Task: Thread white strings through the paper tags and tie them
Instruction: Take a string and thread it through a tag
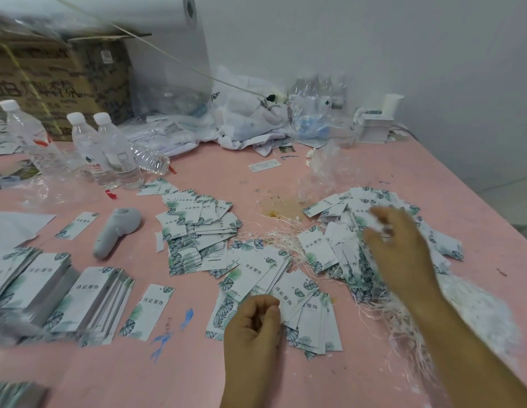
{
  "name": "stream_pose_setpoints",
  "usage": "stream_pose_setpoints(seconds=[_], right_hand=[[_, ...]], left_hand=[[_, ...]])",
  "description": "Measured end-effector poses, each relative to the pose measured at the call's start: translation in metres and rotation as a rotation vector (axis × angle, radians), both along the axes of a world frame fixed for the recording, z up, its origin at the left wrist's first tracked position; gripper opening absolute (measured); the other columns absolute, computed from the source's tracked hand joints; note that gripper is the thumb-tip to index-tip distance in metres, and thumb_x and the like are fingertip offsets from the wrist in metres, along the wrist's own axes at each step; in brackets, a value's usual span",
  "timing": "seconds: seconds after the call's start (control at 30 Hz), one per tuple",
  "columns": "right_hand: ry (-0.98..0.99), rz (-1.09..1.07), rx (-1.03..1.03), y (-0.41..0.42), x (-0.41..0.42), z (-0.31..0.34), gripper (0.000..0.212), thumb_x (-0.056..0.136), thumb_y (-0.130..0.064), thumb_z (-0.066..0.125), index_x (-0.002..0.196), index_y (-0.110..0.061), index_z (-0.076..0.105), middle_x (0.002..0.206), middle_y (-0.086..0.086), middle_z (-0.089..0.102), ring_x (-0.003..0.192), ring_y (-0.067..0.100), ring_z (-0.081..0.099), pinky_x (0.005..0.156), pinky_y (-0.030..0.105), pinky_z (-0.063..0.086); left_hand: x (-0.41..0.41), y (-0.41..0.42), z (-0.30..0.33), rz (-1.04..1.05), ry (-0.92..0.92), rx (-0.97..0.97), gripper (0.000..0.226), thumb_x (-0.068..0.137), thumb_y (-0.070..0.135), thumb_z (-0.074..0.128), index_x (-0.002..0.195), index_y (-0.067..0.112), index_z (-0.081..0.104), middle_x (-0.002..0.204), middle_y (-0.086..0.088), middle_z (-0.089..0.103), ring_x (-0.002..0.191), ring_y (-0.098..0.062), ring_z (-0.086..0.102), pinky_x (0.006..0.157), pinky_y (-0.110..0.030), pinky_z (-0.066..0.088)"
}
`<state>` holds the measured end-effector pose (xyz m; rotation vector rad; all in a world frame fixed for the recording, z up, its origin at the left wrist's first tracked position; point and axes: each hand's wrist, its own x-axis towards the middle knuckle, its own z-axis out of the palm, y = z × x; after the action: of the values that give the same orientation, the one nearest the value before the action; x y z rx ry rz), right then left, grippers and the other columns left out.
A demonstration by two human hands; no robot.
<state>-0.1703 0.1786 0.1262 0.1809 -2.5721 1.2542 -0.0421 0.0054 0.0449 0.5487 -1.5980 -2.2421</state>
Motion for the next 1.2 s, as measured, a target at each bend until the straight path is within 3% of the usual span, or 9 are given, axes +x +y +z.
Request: stream_pose_setpoints(seconds=[0.1, 0.27, 0.4, 0.6, 0.77, 0.9, 1.0, 1.1, 1.2], right_hand=[[-0.093, 0.299, 0.077, -0.035, 0.053, -0.042, 0.035, 0.089, -0.029, 0.067, 0.12, -0.042, 0.055, 0.124, -0.024, 0.051, 0.113, -0.006, 0.049, 0.097, 0.019, 0.042], [-0.119, 0.409, 0.433, -0.066, 0.075, -0.09, 0.087, 0.084, -0.067, 0.053, 0.152, -0.024, 0.021, 0.16, -0.008, 0.014, 0.146, 0.009, 0.009, 0.118, 0.024, 0.007], [-0.02, 0.423, 0.507, -0.061, 0.079, -0.09, 0.071, 0.083, -0.066, 0.05, 0.139, -0.023, 0.046, 0.152, -0.003, 0.034, 0.141, 0.017, 0.028, 0.114, 0.024, 0.016], [-0.057, 0.495, 0.506, -0.03, 0.074, -0.084, 0.059, 0.084, -0.057, 0.055, 0.136, -0.033, 0.045, 0.149, -0.024, 0.024, 0.142, -0.002, 0.016, 0.096, -0.005, -0.009], [-0.077, 0.566, 0.434, -0.026, 0.072, -0.076, 0.072, 0.069, -0.066, 0.064, 0.127, -0.025, 0.047, 0.131, -0.018, 0.037, 0.122, -0.003, 0.032, 0.094, -0.004, 0.012], [-0.031, 0.562, 0.492, -0.026, 0.074, -0.078, 0.063, 0.075, -0.058, 0.058, 0.127, -0.024, 0.055, 0.143, -0.014, 0.037, 0.137, 0.006, 0.028, 0.103, 0.001, 0.001], [-0.002, 0.562, 0.505, -0.018, 0.072, -0.073, 0.048, 0.084, -0.054, 0.053, 0.125, -0.031, 0.061, 0.136, -0.028, 0.038, 0.134, -0.005, 0.032, 0.099, -0.005, 0.0], [0.035, 0.459, 0.395, -0.015, 0.071, -0.057, 0.029, 0.099, -0.037, 0.05, 0.11, -0.023, 0.073, 0.114, -0.016, 0.068, 0.105, -0.001, 0.059, 0.087, -0.009, 0.025], [0.248, 0.247, 0.166, -0.011, 0.071, -0.052, 0.039, 0.103, -0.033, 0.039, 0.103, -0.012, 0.072, 0.096, -0.004, 0.071, 0.088, -0.001, 0.059, 0.077, -0.002, 0.038]], left_hand=[[-0.002, -0.002, -0.006, 0.121, -0.005, -0.03, 0.02, 0.09, 0.003, 0.062, 0.079, 0.018, 0.071, 0.058, -0.004, 0.053, 0.05, -0.014, 0.044, 0.049, -0.023, 0.04], [-0.001, -0.014, -0.012, 0.3, -0.008, -0.218, 0.011, 0.08, 0.029, 0.059, 0.086, 0.032, 0.068, 0.064, 0.005, 0.063, 0.057, -0.012, 0.053, 0.057, -0.029, 0.046], [-0.005, -0.018, -0.013, 0.372, -0.033, -0.207, 0.021, 0.091, 0.014, 0.062, 0.088, 0.034, 0.066, 0.061, 0.008, 0.062, 0.053, -0.007, 0.053, 0.055, -0.024, 0.046], [0.0, -0.015, -0.013, 0.311, -0.023, -0.384, 0.023, 0.088, 0.018, 0.06, 0.094, 0.04, 0.063, 0.086, 0.015, 0.068, 0.069, -0.003, 0.061, 0.063, -0.013, 0.047], [0.003, -0.002, -0.016, 0.009, -0.085, -0.568, 0.029, 0.083, 0.023, 0.051, 0.098, 0.046, 0.056, 0.093, 0.02, 0.07, 0.073, -0.004, 0.067, 0.064, -0.014, 0.049], [0.003, -0.004, -0.015, -0.016, -0.096, -0.548, 0.029, 0.08, 0.022, 0.049, 0.094, 0.045, 0.058, 0.087, 0.017, 0.071, 0.071, -0.007, 0.068, 0.068, -0.023, 0.053], [0.003, -0.005, -0.012, 0.012, -0.072, -0.434, 0.03, 0.088, 0.01, 0.053, 0.09, 0.039, 0.063, 0.083, 0.006, 0.072, 0.069, -0.012, 0.067, 0.065, -0.023, 0.054], [0.004, -0.001, -0.005, -0.001, -0.042, -0.184, 0.027, 0.091, 0.004, 0.056, 0.082, 0.026, 0.067, 0.074, -0.011, 0.068, 0.06, -0.021, 0.061, 0.055, -0.031, 0.05], [0.003, -0.001, 0.002, -0.085, -0.02, 0.073, 0.029, 0.096, -0.003, 0.055, 0.079, 0.012, 0.071, 0.074, -0.021, 0.068, 0.055, -0.022, 0.061, 0.045, -0.025, 0.046]])
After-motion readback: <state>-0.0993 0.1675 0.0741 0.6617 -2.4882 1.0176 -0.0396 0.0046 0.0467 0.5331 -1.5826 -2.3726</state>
